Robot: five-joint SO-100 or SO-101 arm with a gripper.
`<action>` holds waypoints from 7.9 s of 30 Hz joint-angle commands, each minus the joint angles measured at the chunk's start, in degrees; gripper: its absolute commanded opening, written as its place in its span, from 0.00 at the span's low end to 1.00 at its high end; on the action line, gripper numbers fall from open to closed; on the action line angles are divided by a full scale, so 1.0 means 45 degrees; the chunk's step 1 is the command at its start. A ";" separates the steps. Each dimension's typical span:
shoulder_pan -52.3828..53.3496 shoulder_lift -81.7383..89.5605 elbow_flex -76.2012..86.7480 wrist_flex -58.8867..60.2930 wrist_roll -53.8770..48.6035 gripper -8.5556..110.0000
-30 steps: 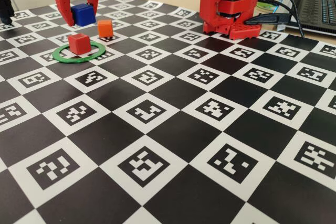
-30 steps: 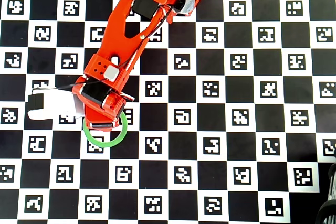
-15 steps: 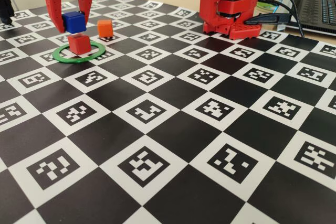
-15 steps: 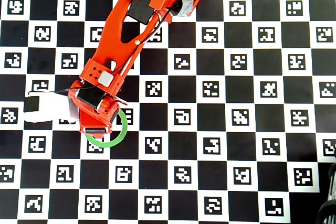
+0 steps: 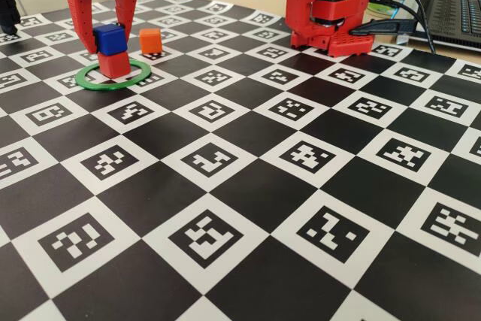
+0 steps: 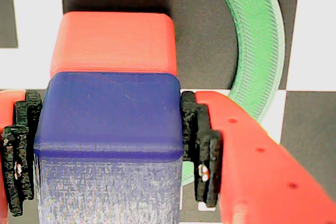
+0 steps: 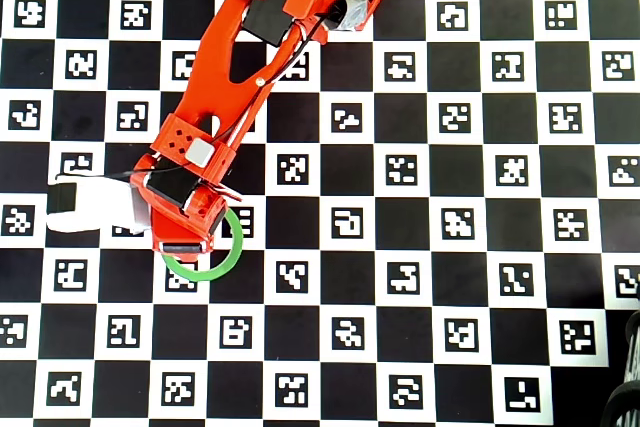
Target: Grab the red cube then put it in the green circle then put the blue cube on top and finally the orange cube on top
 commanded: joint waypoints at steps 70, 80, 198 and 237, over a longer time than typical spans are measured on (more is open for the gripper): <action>0.4121 0.4961 0.7812 -0.3047 -0.3535 0.49; 0.4141 0.4336 0.7656 -0.3320 -0.3340 0.48; -0.0313 0.3066 -0.1953 0.2617 -0.0195 0.16; 0.0176 0.1719 -0.1973 0.1543 0.0742 0.16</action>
